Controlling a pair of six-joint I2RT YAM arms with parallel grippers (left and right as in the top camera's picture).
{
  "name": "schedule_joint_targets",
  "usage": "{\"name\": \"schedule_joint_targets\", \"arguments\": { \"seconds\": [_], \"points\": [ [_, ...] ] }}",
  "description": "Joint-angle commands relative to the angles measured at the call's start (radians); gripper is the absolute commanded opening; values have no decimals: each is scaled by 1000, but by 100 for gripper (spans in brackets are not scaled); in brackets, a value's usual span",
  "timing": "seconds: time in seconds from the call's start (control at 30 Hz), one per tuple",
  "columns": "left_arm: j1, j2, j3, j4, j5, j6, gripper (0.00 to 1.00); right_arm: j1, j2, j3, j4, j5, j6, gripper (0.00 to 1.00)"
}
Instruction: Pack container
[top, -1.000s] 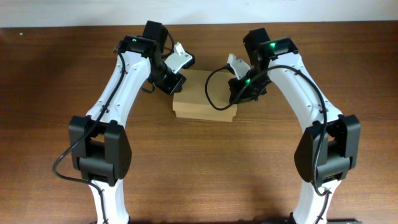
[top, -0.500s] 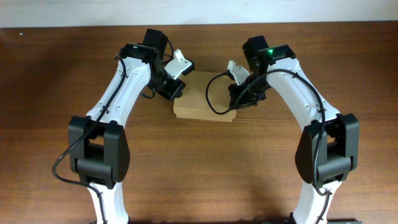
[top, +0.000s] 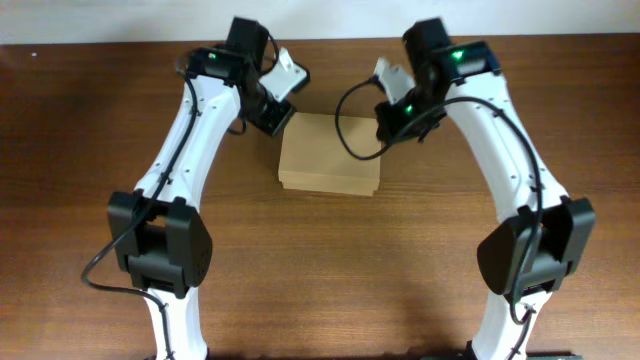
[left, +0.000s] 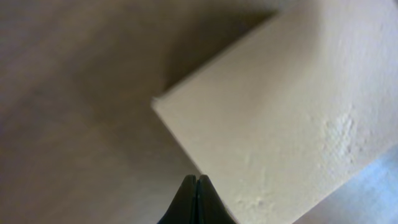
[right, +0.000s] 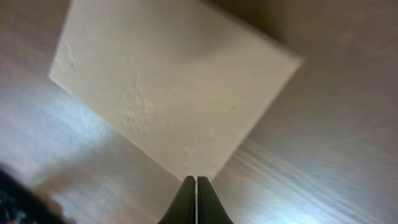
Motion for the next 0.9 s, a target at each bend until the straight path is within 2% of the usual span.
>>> {"name": "schedule_joint_targets", "arguments": {
  "seconds": [0.0,0.1,0.2,0.5,0.67,0.87],
  "points": [
    [3,3,90,-26,-101,-13,2,-24,-34,85,-18,70,6,4],
    [12,3,146,-51,-198,-20,4,-56,-34,137,-35,133,7,4],
    [50,-4,186,-61,-232,-36,5,-98,-34,167,-58,219,18,4],
    [270,-69,160,-110,-187,-54,5,-273,-53,173,-103,178,34,4],
    [357,-174,8,-51,-158,-45,7,-369,-144,71,-83,121,33,4],
    [406,-327,-238,35,-175,-42,9,-435,-305,-155,-34,105,24,4]
  ]
}}
